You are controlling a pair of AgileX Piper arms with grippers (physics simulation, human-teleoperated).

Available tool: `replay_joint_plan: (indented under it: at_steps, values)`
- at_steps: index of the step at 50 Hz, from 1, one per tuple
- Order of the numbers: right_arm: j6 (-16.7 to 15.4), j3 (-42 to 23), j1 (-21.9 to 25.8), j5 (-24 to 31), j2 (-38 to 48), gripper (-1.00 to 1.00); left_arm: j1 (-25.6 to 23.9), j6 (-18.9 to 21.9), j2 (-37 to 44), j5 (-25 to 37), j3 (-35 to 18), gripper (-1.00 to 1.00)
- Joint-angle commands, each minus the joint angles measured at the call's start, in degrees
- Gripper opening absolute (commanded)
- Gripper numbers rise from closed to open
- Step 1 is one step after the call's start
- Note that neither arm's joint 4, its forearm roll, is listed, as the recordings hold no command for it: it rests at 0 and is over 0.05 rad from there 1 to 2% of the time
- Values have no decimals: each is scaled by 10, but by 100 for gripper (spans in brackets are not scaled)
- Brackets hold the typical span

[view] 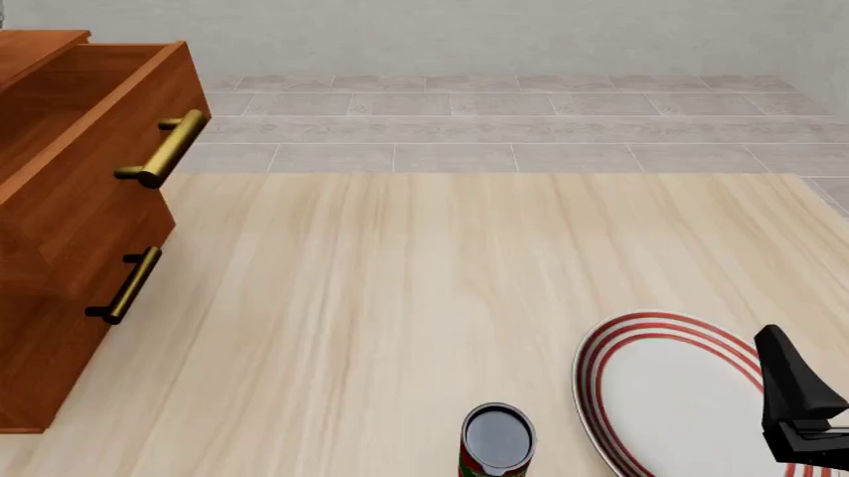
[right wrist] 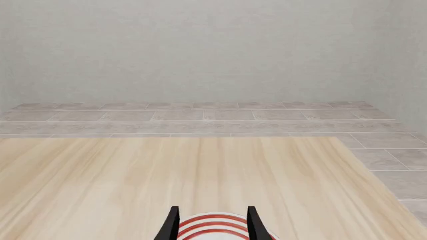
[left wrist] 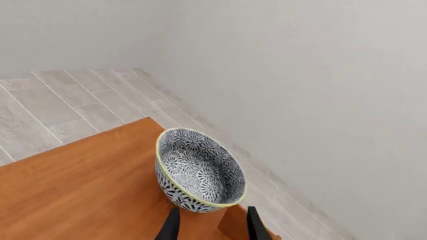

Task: Put the bowl on top of the cabinet.

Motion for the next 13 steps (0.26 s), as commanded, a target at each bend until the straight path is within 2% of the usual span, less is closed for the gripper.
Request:
replay_joint_plan:
  at_steps: [1, 3, 7, 13]
  values:
    - [0, 0, 0, 0, 0, 100, -75, 16, -63, 11, 39, 100]
    - [0, 0, 0, 0, 0, 100, -86, 18, -71, 10, 47, 100]
    - [0, 0, 0, 0, 0, 100, -148, 40, -94, 18, 64, 100]
    - [0, 0, 0, 0, 0, 100, -211, 64, -116, 40, 48, 100]
